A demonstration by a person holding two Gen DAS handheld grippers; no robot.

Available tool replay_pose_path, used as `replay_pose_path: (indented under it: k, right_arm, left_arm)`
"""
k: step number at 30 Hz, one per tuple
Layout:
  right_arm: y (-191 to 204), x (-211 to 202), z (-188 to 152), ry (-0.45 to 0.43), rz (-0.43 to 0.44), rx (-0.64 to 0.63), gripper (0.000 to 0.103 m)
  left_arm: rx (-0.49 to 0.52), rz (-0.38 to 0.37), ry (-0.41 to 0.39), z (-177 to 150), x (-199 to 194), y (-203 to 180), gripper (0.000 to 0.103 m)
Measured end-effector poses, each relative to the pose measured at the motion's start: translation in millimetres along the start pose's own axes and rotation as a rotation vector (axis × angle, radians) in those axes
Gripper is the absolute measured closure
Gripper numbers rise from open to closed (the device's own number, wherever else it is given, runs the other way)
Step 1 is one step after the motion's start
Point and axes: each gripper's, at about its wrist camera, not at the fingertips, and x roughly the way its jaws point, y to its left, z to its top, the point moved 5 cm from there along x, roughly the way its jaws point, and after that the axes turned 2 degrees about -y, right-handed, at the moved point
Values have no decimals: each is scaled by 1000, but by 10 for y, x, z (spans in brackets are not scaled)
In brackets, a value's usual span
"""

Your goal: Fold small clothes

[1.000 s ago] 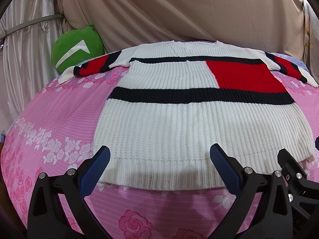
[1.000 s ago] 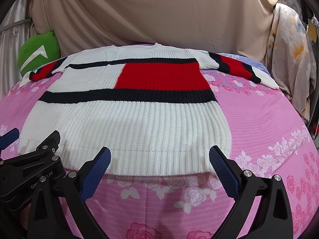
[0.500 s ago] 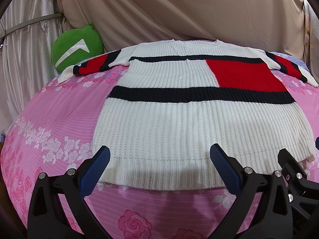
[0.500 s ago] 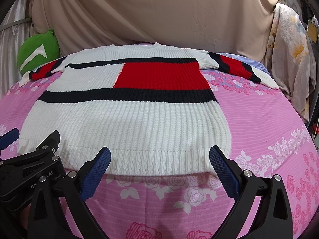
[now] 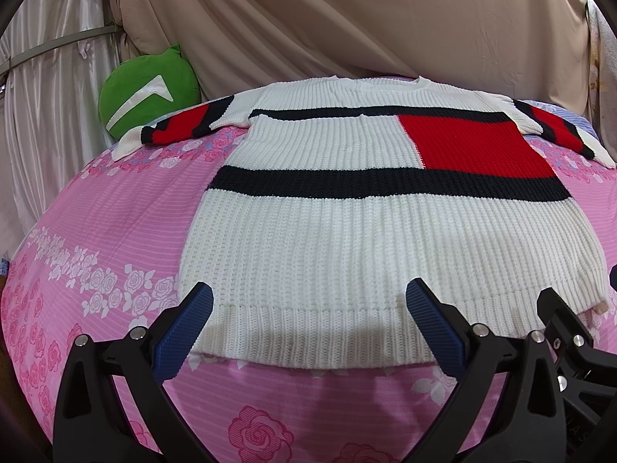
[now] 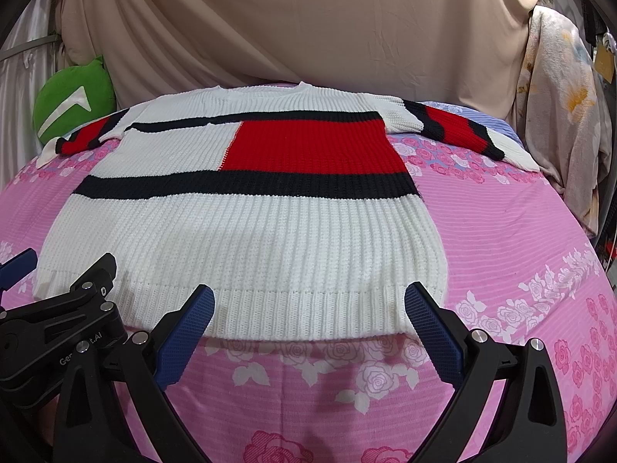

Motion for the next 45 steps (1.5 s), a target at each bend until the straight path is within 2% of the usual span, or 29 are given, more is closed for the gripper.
replay_pose_path:
  k: [26, 32, 37, 40, 45]
  right_arm:
    - [-4, 4, -10, 1, 0, 1, 5]
    - [-99, -39, -16, -22, 42, 56, 5]
    - [-182, -133, 53, -76, 79, 89, 5]
    - [-278, -161, 162, -100, 56, 52, 5]
    - [-616, -72, 360, -99, 29, 101, 5]
  left_arm:
    - [-1, -1, -1, -1, -7, -3, 5]
    - [-11, -66, -10, -27, -16, -34, 5]
    - [17, -33, -88, 9, -214, -63, 5]
    - [20, -69, -97, 108, -283, -95, 5]
    - [42, -40, -72, 461, -216, -159, 5]
